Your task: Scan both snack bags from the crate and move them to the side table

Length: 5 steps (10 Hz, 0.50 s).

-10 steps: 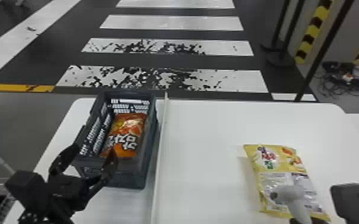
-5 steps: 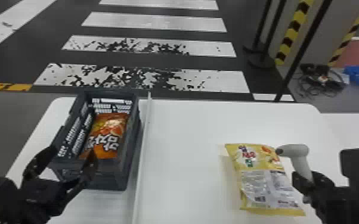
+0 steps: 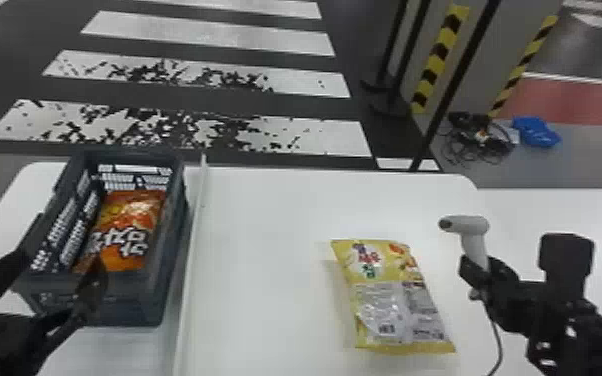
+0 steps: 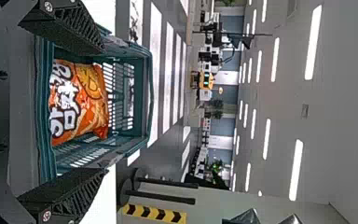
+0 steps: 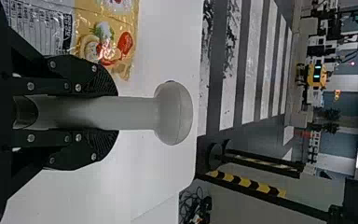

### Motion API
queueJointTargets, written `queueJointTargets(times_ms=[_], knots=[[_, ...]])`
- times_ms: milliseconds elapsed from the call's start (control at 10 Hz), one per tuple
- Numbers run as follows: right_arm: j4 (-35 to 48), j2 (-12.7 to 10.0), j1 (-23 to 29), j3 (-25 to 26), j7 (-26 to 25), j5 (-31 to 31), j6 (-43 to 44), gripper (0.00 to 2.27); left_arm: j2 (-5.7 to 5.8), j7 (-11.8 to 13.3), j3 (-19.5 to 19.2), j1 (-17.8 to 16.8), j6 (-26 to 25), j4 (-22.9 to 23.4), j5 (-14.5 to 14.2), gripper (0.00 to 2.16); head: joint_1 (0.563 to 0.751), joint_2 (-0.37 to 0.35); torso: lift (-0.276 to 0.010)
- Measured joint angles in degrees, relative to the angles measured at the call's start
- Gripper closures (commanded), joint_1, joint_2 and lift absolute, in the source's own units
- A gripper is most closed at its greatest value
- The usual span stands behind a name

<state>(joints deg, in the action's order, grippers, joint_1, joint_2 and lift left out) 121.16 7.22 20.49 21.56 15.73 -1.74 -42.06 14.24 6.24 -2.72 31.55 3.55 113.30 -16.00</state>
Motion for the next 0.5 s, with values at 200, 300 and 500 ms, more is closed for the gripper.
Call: queueJointTargets(times_ms=[200, 300, 500], knots=[[-8.7, 1.7, -4.1, 1.3, 0.4, -1.4, 2.4, 2.22, 0.01, 0.0, 0.0, 0.0, 0.0, 0.1, 0.0, 0.1, 0.695, -0.218, -0.099], [-13.2, 2.9, -5.8, 1.4, 0.4, -1.4, 5.1, 2.22, 0.06, 0.0, 0.0, 0.0, -0.1, 0.1, 0.0, 0.1, 0.695, -0.233, -0.099], [-22.9, 5.4, -9.5, 1.5, 0.4, -1.4, 10.9, 2.22, 0.09, 0.0, 0.0, 0.0, -0.2, 0.2, 0.0, 0.1, 0.695, -0.258, -0.099]])
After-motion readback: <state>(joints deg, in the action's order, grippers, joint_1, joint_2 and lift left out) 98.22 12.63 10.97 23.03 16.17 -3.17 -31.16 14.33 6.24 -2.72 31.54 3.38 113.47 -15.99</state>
